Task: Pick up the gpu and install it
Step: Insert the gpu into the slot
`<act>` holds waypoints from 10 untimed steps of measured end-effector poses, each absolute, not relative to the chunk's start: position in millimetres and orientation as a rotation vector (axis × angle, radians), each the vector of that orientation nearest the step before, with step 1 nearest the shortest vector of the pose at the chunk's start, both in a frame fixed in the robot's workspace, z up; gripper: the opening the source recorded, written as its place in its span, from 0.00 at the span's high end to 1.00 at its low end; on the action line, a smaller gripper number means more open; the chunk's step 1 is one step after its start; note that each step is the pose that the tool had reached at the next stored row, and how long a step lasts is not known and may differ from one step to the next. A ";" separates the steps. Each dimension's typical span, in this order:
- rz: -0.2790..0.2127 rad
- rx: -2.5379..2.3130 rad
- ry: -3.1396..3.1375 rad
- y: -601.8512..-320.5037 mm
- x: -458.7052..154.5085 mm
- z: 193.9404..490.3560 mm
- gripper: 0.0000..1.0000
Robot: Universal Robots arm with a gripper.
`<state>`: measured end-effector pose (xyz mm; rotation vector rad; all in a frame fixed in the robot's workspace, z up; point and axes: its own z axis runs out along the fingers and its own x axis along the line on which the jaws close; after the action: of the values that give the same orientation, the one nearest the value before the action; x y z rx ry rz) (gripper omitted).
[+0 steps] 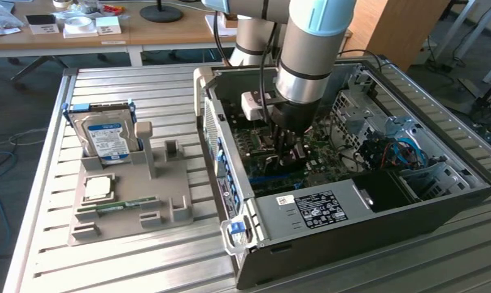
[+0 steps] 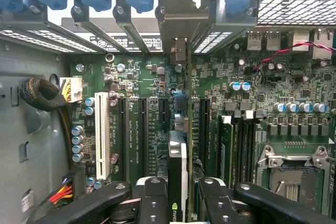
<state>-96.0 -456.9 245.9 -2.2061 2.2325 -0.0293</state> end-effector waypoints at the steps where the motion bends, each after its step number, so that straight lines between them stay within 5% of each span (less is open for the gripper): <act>1: -0.029 -2.206 2.233 -456.9 -96.0 245.9 0.73; 10: -0.025 -2.200 2.235 -456.8 -94.2 245.9 0.73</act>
<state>-94.2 -456.8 245.9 -2.1996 2.2355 -0.0253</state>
